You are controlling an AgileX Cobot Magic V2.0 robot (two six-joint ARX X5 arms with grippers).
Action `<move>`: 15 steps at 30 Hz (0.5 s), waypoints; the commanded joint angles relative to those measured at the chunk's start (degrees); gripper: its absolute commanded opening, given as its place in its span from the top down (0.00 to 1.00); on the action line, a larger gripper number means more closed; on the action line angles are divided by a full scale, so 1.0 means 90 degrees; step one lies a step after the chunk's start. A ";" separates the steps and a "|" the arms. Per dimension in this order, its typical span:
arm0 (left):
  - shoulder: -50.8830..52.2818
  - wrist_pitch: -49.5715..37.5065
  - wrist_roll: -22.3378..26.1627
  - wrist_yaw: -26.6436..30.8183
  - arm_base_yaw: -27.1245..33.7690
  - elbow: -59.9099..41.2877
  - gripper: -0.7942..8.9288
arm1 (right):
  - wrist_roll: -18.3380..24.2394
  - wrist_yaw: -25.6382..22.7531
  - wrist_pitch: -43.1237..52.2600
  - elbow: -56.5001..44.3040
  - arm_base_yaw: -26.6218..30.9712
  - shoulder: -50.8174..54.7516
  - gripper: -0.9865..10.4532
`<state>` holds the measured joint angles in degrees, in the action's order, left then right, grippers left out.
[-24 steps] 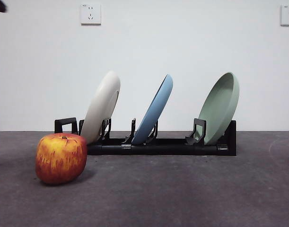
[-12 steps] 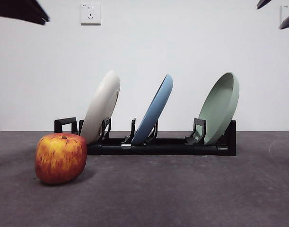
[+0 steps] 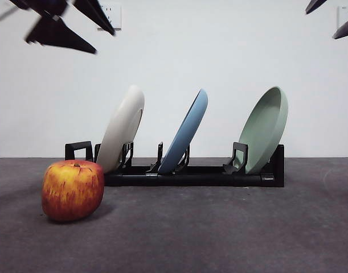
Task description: Take the yellow plate from the plate rack,put the plate on the table,take the apple from the table,put the apple in the plate
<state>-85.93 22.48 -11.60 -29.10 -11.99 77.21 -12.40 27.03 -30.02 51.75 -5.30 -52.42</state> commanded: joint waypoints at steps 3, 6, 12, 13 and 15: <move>-0.0818 0.0002 0.0146 0.0299 -0.0272 0.0393 0.62 | 0.0056 0.0005 0.0041 0.0022 -0.0022 -0.0010 0.66; -0.1178 -0.0158 0.0146 0.0561 -0.0396 0.0437 0.62 | 0.0056 0.0005 0.0041 0.0022 -0.0022 -0.0010 0.66; -0.1654 -0.0340 0.0294 0.0765 -0.0517 0.0437 0.62 | 0.0056 -0.0002 0.0041 0.0022 -0.0022 -0.0010 0.66; -0.1695 -0.0347 0.0294 0.0750 -0.0525 0.0437 0.63 | 0.0056 -0.0007 0.0041 0.0022 -0.0022 -0.0010 0.66; -0.1702 -0.0379 0.0311 0.0814 -0.0539 0.0437 0.63 | 0.0056 -0.0010 0.0041 0.0022 -0.0022 -0.0010 0.66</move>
<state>-101.12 19.77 -9.89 -21.71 -16.69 81.17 -12.40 27.00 -30.02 51.77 -5.30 -52.42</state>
